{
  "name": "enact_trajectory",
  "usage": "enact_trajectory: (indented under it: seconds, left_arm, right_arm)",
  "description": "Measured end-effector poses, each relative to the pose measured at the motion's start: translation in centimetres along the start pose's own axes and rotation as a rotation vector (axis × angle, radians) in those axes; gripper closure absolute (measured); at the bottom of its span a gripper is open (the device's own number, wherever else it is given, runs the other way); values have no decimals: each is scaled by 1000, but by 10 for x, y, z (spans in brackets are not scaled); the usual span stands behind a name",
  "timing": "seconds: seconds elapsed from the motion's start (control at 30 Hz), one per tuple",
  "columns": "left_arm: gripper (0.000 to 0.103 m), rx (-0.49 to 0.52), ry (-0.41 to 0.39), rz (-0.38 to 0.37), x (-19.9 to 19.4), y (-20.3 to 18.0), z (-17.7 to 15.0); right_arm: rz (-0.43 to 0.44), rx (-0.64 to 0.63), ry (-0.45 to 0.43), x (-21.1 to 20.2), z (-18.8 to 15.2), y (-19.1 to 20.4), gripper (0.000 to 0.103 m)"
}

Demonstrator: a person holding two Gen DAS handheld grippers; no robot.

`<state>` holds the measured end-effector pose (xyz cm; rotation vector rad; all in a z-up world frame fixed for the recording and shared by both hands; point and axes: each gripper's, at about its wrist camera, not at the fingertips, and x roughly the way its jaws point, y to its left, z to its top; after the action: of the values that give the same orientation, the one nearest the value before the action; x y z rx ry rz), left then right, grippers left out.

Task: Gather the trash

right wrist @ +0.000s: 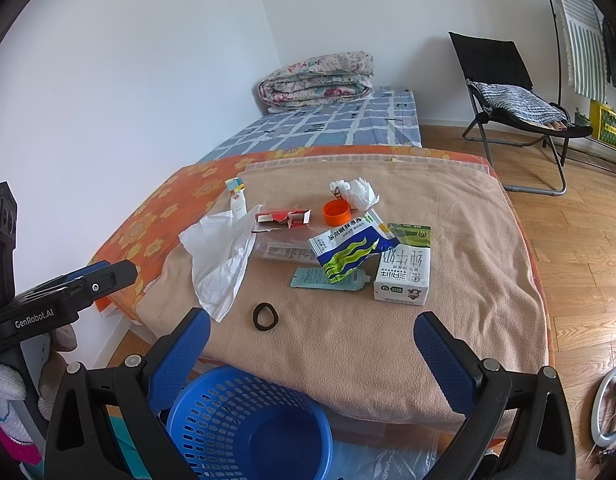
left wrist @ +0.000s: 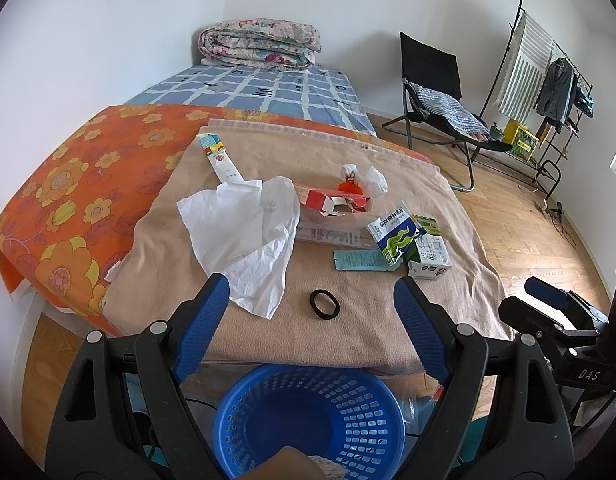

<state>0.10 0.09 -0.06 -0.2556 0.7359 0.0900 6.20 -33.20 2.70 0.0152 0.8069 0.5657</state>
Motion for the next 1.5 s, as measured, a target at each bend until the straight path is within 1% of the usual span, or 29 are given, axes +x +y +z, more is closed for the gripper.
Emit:
enact_trajectory:
  seconds: [0.9, 0.97, 1.03, 1.2, 1.3, 1.43, 1.5]
  left_arm:
    - [16, 2, 10, 6, 1, 4, -5]
    - [16, 2, 11, 11, 2, 8, -7]
    - [16, 0, 16, 14, 4, 23, -18]
    - [16, -17, 58, 0, 11, 34, -16]
    - [16, -34, 95, 9, 20, 36, -12]
    - [16, -74, 132, 19, 26, 51, -11]
    - [16, -94, 143, 22, 33, 56, -5]
  right_arm:
    - [-14, 9, 20, 1, -4, -6, 0]
    - [-18, 11, 22, 2, -4, -6, 0]
    - [-21, 14, 25, 2, -4, -6, 0]
    - [-43, 4, 26, 2, -5, -10, 0]
    - [-60, 7, 25, 3, -8, -15, 0]
    - [-73, 21, 23, 6, -9, -24, 0]
    - [-95, 17, 25, 8, -10, -28, 0]
